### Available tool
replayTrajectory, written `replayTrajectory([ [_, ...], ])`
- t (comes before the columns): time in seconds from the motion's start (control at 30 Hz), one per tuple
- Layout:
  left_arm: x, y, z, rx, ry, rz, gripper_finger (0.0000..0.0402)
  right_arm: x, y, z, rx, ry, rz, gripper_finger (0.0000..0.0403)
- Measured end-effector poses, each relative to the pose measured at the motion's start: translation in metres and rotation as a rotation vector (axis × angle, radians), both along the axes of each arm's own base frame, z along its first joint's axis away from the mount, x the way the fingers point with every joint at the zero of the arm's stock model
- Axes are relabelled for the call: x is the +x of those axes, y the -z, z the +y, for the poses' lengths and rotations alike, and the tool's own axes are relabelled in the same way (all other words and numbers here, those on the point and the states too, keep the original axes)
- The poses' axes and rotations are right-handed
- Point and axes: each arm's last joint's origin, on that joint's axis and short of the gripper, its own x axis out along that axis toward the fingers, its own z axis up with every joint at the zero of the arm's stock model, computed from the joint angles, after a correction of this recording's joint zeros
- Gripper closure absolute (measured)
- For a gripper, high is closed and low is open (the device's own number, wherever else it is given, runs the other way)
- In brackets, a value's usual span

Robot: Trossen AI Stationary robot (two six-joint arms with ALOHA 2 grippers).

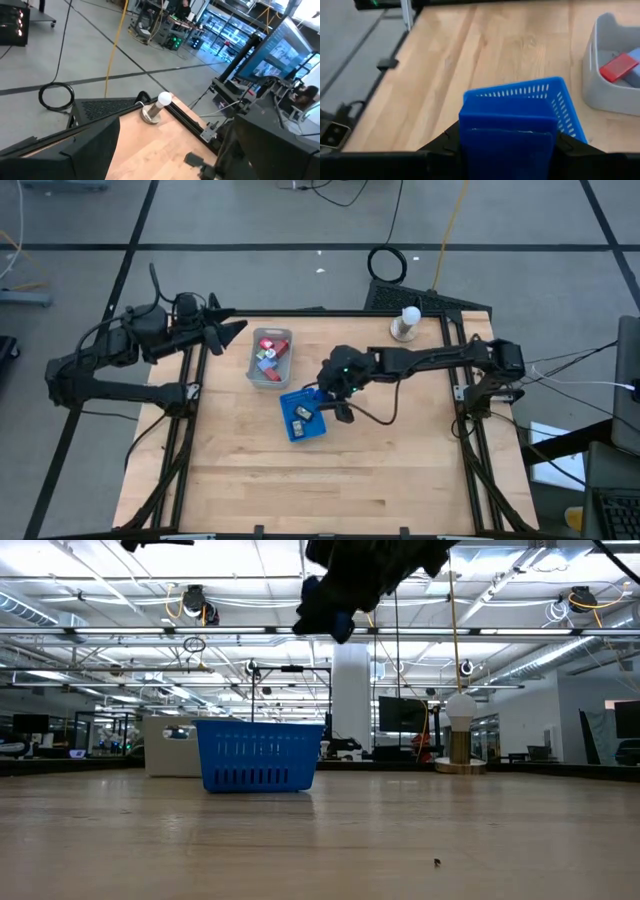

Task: Pick & Place Office items
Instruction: Put the blue digital timer into the blue basket

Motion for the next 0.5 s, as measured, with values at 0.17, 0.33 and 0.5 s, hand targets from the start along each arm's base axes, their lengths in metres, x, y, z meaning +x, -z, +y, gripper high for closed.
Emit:
replayTrajectory([
  [0.17,0.000,0.000,-0.002,0.002,-0.023,0.000,0.0009,0.012,0.024,-0.006,-0.007,0.003,0.045,0.0268],
  [0.33,0.000,0.000,-0.003,0.006,-0.034,0.000,0.0009,0.021,0.040,-0.014,-0.007,0.017,0.045,0.0268],
  [0.5,0.000,0.000,-0.003,0.006,-0.032,0.000,0.0009,0.029,0.049,-0.020,0.002,0.044,0.022,0.0268],
])
